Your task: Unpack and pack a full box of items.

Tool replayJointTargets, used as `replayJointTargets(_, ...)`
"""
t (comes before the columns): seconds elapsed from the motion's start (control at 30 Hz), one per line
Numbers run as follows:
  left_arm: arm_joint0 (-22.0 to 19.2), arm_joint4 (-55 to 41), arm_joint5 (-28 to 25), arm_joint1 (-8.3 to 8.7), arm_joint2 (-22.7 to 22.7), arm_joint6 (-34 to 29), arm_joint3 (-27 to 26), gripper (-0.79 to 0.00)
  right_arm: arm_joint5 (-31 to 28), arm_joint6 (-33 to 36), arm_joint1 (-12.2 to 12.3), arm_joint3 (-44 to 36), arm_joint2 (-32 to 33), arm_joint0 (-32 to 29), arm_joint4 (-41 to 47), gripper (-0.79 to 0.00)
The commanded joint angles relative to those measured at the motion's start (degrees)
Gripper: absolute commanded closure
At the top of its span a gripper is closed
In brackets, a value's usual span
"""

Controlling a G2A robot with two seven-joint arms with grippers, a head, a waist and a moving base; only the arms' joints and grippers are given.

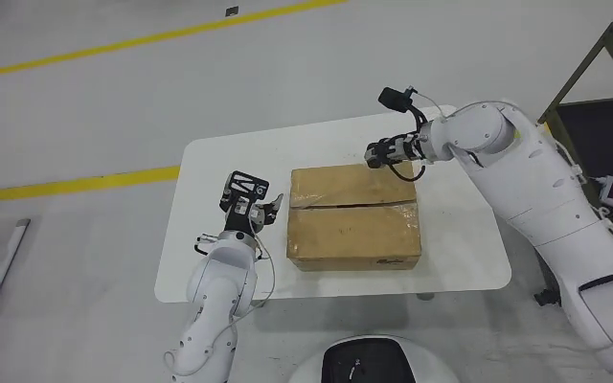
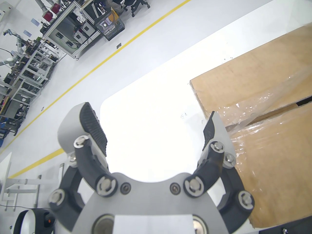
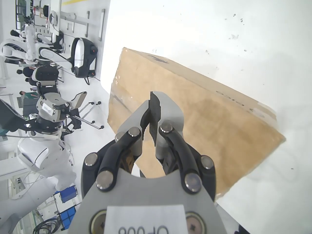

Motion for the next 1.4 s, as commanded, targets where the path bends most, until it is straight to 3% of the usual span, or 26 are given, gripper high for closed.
replayJointTargets(0.0, -0.1, -0.2, -0.2, -0.03, 0.1, 0.0, 0.0, -0.785, 1.2, 0.8, 0.9, -3.6, 2.1, -2.2, -1.0, 0.0)
replayJointTargets(0.13, -0.3, -0.5, -0.4, -0.13, 0.5, -0.2, 0.0, -0.785, 3.5, 0.6, 2.8, -11.4, 7.1, -8.2, -1.6, 0.0)
replayJointTargets(0.23, -0.3, -1.0, -0.4, -0.21, 0.7, -0.4, -0.1, -0.776, -0.1, -1.3, 3.9, -16.8, 11.0, -13.9, 0.3, 0.0)
replayJointTargets(0.27, -0.3, -1.0, -0.6, -0.23, 0.8, -0.5, -0.1, -0.536, -1.5, -2.0, 4.1, -18.6, 12.0, -15.6, 0.7, 0.0)
replayJointTargets(0.3, -0.4, -1.1, -0.7, -0.25, 1.0, -0.4, -0.1, -0.385, -3.0, -3.0, 4.3, -20.0, 13.1, -17.3, 2.2, 0.0)
replayJointTargets(0.4, -0.6, -1.5, -0.9, -0.34, 1.4, -0.4, -0.2, -0.182, -7.2, -5.1, 4.9, -23.2, 15.7, -21.2, 3.8, 0.0)
replayJointTargets(0.43, -0.7, -1.5, -1.1, -0.36, 1.5, -0.4, -0.2, -0.034, -8.6, -5.7, 5.0, -24.4, 16.4, -22.3, 4.3, 0.0)
replayJointTargets(0.47, -0.8, -1.6, -1.2, -0.39, 1.6, -0.4, -0.2, 0.0, -9.6, -6.0, 5.2, -25.2, 17.0, -23.3, 4.6, 0.0)
replayJointTargets(0.73, -1.9, -2.4, -2.7, -0.69, 3.7, -0.4, 0.0, 0.0, -15.3, -7.9, 6.0, -29.1, 19.0, -28.8, 4.4, 0.0)
replayJointTargets(1.03, -2.7, -1.9, -3.1, -0.98, 5.6, -0.6, 0.4, 0.0, -17.3, -8.0, 6.5, -30.5, 19.5, -32.0, 4.9, 0.0)
replayJointTargets(1.07, -2.7, -1.9, -3.1, -1.0, 5.6, -0.6, 0.4, 0.0, -17.2, -7.4, 6.6, -30.4, 19.6, -31.9, 5.4, -0.065)
replayJointTargets(1.13, -2.7, -1.9, -3.0, -1.02, 5.5, -0.7, 0.4, 0.0, -16.8, -6.5, 6.7, -30.3, 20.1, -31.8, 5.9, -0.588)
replayJointTargets(1.17, -2.7, -1.8, -3.0, -1.02, 5.4, -0.9, 0.4, -0.068, -16.5, -5.7, 6.9, -30.4, 20.5, -31.7, 6.5, -0.785)
replayJointTargets(1.2, -2.7, -1.9, -2.9, -1.04, 5.4, -0.9, 0.3, -0.286, -15.9, -4.5, 7.0, -30.3, 21.0, -31.7, 7.5, -0.785)
replayJointTargets(1.3, -2.6, -1.7, -2.7, -1.07, 5.3, -1.1, 0.2, -0.597, -14.2, -1.4, 7.5, -30.2, 22.9, -31.4, 9.4, -0.785)
replayJointTargets(1.33, -2.6, -1.7, -2.7, -1.08, 5.3, -1.2, 0.2, -0.785, -13.9, -0.4, 7.7, -30.1, 23.6, -31.3, 10.0, -0.785)
replayJointTargets(1.37, -2.6, -1.7, -2.6, -1.09, 5.3, -1.3, 0.2, -0.785, -13.5, 0.3, 7.9, -30.1, 24.4, -31.2, 10.2, -0.785)
